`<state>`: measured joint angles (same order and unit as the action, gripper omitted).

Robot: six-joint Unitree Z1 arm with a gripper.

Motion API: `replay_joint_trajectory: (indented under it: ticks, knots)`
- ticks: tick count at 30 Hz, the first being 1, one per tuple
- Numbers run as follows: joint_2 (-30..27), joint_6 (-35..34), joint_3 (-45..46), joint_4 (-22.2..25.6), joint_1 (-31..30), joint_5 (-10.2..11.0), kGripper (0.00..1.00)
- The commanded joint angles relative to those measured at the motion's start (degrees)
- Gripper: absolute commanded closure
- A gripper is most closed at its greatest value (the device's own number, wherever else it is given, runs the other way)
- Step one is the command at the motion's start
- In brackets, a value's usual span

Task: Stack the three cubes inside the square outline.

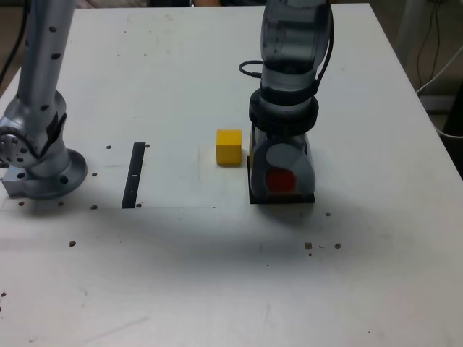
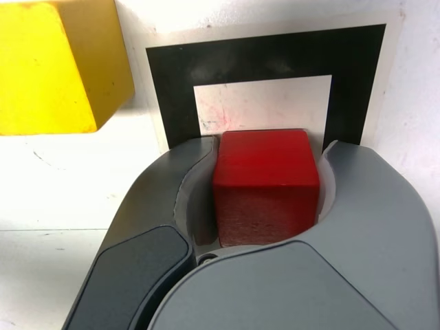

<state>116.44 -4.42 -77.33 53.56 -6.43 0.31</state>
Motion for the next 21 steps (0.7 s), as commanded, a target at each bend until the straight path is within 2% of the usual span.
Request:
replay_joint_trajectory:
  ticks: [1,4,7,14,21]
  knots:
    - [-0.11,0.05,0.27,0.11,0.10,0.41,0.30]
    - [-0.59,0.05,0.49,0.30,0.09,0.88,0.12]
    - [-1.05,-0.05,0.63,0.93,0.09,1.23,0.02]
    - [-3.34,-0.16,0.43,4.43,-0.06,1.37,0.01]
    - [-9.04,0.24,-1.03,10.92,-0.84,1.53,0.01]
